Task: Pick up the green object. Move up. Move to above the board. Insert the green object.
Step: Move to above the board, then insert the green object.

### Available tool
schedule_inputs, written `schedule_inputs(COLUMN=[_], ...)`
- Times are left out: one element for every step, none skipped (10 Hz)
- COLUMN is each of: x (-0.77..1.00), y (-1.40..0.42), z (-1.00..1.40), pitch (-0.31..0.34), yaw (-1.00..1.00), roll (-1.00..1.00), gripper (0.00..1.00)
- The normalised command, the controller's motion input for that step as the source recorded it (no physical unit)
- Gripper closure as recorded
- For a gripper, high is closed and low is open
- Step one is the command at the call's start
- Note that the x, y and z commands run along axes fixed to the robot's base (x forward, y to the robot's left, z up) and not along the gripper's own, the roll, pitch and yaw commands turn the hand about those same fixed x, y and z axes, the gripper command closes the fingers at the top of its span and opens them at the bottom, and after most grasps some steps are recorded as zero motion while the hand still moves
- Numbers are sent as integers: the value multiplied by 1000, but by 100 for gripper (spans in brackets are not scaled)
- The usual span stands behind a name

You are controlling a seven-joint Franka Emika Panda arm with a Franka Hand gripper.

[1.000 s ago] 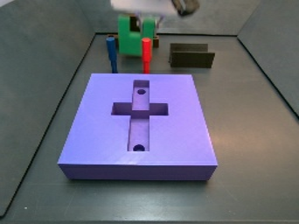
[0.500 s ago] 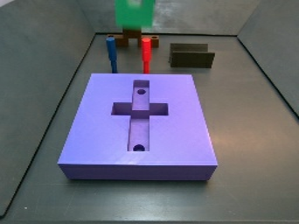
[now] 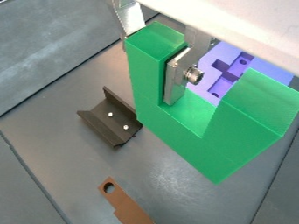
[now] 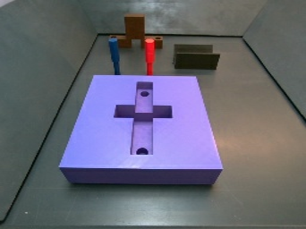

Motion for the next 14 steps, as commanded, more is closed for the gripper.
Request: schedule_inputs(x=[32,-28,-30,-32,-30,-27,-19,-7,19,52,72,70,45,-283], y=[-2,-1400,-1400,-1400,-1400,-1400,-1400,-1400,-1400,-954,-583,-282,-194,-69], z=[182,209,188,191,191,194,211,224,230,163,106,57,51,-886], pitch=[62,71,44,19,15,19,47,72,98,129,152,139,115,-189], yaw=[-1,59,55,34,23,17,12,8,8,8,8,9,10,80], roll=[4,-98,-38,-16,-41,-35,5,7,12,5,10,5,7,0], gripper=[100,100,100,100,100,100,100,100,100,100,100,100,100,100])
